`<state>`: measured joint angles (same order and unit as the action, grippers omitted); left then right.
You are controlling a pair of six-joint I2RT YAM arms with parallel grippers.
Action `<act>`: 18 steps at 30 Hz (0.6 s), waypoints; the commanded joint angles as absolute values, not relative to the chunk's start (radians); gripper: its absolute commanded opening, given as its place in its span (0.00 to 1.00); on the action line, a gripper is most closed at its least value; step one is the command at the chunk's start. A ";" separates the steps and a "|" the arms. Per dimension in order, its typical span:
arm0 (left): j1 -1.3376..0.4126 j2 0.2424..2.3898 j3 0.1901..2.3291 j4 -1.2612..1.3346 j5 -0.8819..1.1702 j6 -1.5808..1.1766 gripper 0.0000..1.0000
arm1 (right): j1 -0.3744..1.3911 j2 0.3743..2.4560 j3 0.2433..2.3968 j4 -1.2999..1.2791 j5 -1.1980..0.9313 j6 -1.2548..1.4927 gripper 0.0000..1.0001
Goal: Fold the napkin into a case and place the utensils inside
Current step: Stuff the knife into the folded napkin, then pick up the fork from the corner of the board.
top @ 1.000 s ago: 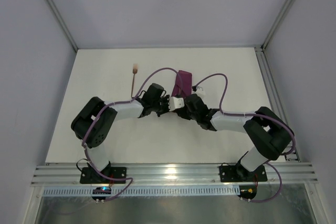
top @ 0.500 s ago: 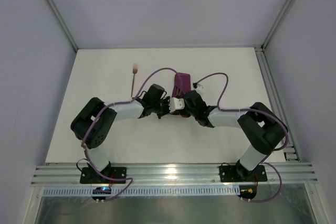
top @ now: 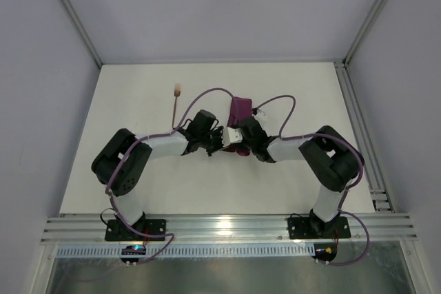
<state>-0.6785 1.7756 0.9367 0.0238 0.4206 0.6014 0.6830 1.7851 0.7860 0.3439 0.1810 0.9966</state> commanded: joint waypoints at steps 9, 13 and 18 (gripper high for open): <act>-0.683 1.746 0.966 -0.048 0.451 0.554 0.09 | 0.669 1.763 0.870 0.275 0.250 0.878 0.31; -0.683 1.721 0.969 -0.060 0.463 0.526 0.23 | 0.669 1.714 0.850 0.265 0.245 0.867 0.40; -0.683 1.668 0.994 -0.106 0.489 0.488 0.35 | 0.667 1.669 0.853 0.233 0.247 0.835 0.46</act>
